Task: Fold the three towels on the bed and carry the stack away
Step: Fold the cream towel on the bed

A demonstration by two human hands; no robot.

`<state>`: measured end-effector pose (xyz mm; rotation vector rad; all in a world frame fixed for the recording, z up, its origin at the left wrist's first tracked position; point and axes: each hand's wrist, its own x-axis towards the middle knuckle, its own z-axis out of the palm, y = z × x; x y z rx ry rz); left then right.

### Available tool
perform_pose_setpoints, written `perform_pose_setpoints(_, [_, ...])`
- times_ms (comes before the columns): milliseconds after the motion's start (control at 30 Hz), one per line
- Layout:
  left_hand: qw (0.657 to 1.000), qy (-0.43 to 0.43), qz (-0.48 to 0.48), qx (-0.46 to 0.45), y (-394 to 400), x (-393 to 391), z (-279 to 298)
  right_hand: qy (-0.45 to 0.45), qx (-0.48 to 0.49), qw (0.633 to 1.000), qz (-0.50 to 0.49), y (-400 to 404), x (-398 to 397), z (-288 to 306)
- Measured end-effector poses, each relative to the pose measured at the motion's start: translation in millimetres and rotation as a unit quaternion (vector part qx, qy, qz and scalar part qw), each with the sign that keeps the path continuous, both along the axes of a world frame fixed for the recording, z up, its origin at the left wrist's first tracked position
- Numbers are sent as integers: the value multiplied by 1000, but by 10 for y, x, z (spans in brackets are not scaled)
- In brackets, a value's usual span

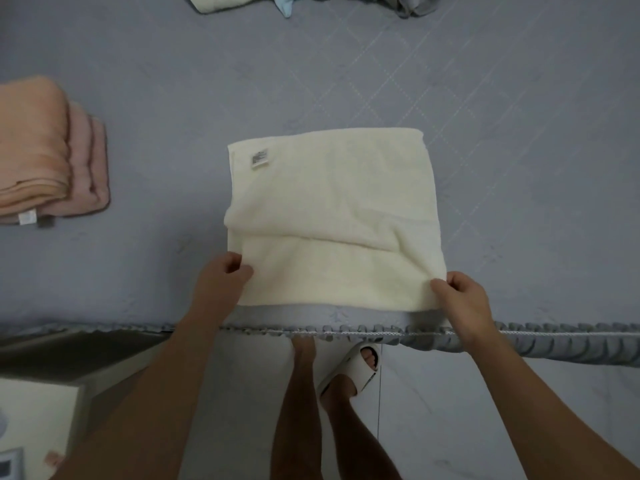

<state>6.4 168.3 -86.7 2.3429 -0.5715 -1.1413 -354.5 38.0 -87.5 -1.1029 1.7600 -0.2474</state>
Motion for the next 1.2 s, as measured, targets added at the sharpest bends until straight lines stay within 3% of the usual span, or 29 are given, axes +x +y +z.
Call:
perform_pose_setpoints(100, [997,-31,70,-10,300,-59,-19,38,-19,999,3,117,-91,-11])
perform_pose_setpoints(200, [989,1,-22,144,603,-78,-106,85,55,991,84,200,-148,-100])
perform_pose_setpoints(267, [981,39,-61,181,665,-55,-150,79,52,992,88,194,-149,-145])
perform_pose_setpoints(433, [996,34,62,55,340,19,-175,23,44,998,27,38,-4,-118])
perform_pose_setpoints(533, [997,32,24,72,290,26,-201,35,40,998,28,30,-54,-143])
perform_pose_setpoints(667, [990,33,13,140,447,-15,-250,131,79,986,65,85,-223,-216])
perform_pose_setpoints(833, [991,65,11,114,317,-7,-284,163,73,980,87,41,-230,-235])
perform_pose_setpoints(1033, [995,36,85,33,-538,322,-281,107,33,991,77,-477,117,-176])
perform_pose_setpoints(1200, [995,30,93,-29,-1279,696,-310,121,-33,990,63,-1232,647,-178])
